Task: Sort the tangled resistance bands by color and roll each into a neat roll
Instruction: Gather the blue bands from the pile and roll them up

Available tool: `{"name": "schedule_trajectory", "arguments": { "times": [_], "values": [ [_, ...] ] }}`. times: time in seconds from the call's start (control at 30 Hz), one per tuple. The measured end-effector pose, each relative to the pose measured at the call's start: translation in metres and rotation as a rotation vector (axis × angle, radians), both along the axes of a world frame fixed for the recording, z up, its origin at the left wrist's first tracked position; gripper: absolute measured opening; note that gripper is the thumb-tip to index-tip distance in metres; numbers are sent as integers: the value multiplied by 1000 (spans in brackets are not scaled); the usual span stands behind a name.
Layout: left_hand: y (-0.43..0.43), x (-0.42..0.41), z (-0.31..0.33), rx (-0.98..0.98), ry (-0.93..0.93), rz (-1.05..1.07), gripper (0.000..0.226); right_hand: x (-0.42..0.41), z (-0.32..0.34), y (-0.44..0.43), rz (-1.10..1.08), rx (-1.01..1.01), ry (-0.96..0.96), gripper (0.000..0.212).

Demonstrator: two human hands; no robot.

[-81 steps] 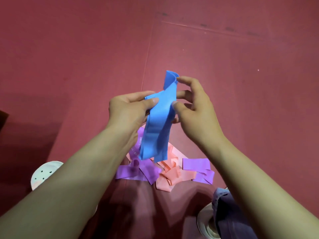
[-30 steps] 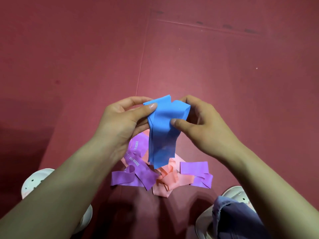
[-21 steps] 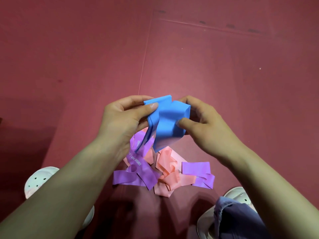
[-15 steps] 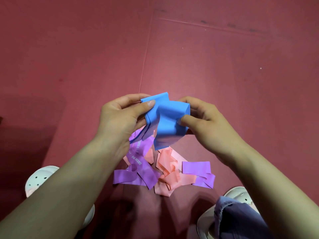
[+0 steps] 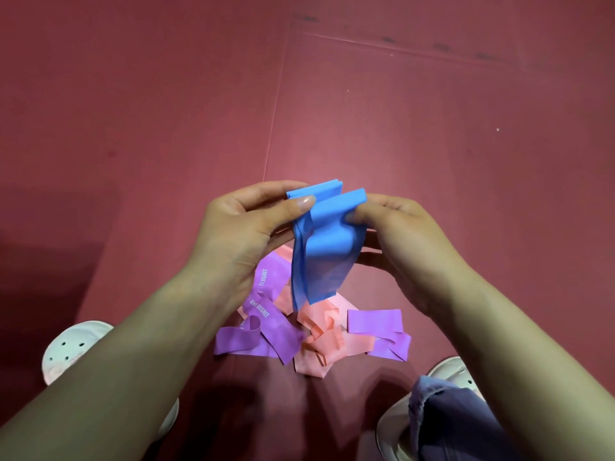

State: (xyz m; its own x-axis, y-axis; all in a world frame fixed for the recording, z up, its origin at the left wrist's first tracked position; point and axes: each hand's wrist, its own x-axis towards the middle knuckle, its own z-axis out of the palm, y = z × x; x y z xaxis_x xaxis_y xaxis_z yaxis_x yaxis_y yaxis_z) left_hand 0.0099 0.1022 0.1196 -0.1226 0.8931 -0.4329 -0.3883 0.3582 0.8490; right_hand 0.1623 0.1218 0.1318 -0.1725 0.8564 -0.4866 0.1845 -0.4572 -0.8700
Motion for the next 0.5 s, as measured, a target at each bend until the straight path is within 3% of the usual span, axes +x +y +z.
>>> {"name": "schedule_trajectory", "arguments": {
  "times": [0.23, 0.4, 0.5],
  "values": [
    [-1, 2, 1, -37, -47, 5, 16, -3, 3, -1, -11, -35, 47, 32],
    [0, 1, 2, -63, -30, 16, 13, -4, -1, 0, -2, 1, -67, 20],
    [0, 2, 3, -64, -20, 37, 14, -5, -2, 0, 22, 12, -86, 25]
  ]
}}
